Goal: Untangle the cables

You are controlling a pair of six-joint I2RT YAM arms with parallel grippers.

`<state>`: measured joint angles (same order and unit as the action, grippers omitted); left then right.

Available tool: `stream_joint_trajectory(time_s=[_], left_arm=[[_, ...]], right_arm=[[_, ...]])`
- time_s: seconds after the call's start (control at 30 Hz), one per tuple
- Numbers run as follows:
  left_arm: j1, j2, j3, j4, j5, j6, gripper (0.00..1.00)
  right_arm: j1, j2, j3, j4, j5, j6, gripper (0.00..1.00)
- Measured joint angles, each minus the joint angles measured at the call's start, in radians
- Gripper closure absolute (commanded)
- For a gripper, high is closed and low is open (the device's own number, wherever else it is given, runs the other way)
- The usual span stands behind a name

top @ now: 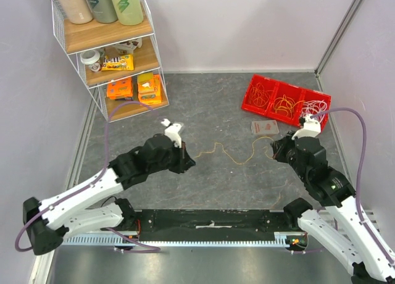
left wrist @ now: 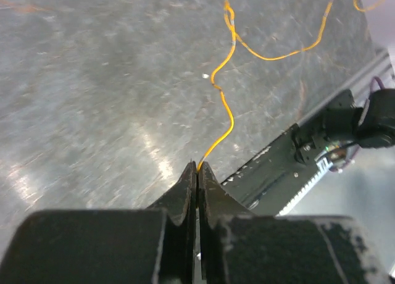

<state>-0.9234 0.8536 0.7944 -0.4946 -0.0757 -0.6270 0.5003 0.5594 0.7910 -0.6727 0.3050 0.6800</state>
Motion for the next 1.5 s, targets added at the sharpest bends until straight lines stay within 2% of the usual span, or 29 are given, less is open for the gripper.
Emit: stream_joint_trajectory(time_s=[0.07, 0.13, 0.27, 0.3, 0.33, 0.4, 0.53, 0.67, 0.93, 1.1, 1.27, 1.5], left_arm=[[0.000, 0.107, 0.023, 0.043, 0.101, 0.008, 0.95], [0.000, 0.179, 0.043, 0.077, 0.187, 0.014, 0.85], [0.000, 0.283, 0.095, 0.140, 0.311, 0.035, 0.45], [0.000, 0.295, 0.104, 0.155, 0.333, 0.042, 0.30], [0.000, 0.299, 0.110, 0.165, 0.351, 0.051, 0.21], [0.001, 0.293, 0.117, 0.171, 0.373, 0.074, 0.13], [0.006, 0.268, 0.166, 0.121, 0.357, 0.135, 0.11], [0.013, 0.219, 0.230, 0.035, 0.278, 0.215, 0.10], [0.023, 0.095, 0.305, -0.072, 0.143, 0.400, 0.10], [0.025, 0.032, 0.278, -0.069, 0.108, 0.475, 0.11], [0.025, -0.025, 0.177, -0.027, 0.105, 0.494, 0.14], [0.026, -0.031, 0.127, -0.004, 0.105, 0.495, 0.16]], right_arm=[[0.000, 0.016, 0.000, 0.010, -0.018, 0.000, 1.00], [0.000, 0.030, 0.000, 0.018, -0.025, 0.000, 1.00], [0.000, 0.086, 0.008, 0.025, -0.030, 0.000, 1.00], [0.000, 0.107, 0.015, 0.024, -0.027, -0.002, 1.00], [0.000, 0.126, 0.026, 0.022, -0.021, -0.004, 1.00], [0.000, 0.170, 0.062, 0.013, -0.003, -0.014, 1.00], [-0.002, 0.276, 0.187, -0.002, 0.065, -0.043, 1.00], [-0.051, 0.388, 0.340, -0.003, 0.131, -0.079, 1.00], [-0.328, 0.584, 0.594, -0.009, 0.149, -0.133, 1.00], [-0.393, 0.685, 0.743, -0.005, 0.166, -0.160, 1.00], [-0.440, 0.796, 0.900, 0.013, 0.244, -0.203, 1.00], [-0.450, 0.854, 1.004, 0.028, 0.367, -0.278, 1.00]])
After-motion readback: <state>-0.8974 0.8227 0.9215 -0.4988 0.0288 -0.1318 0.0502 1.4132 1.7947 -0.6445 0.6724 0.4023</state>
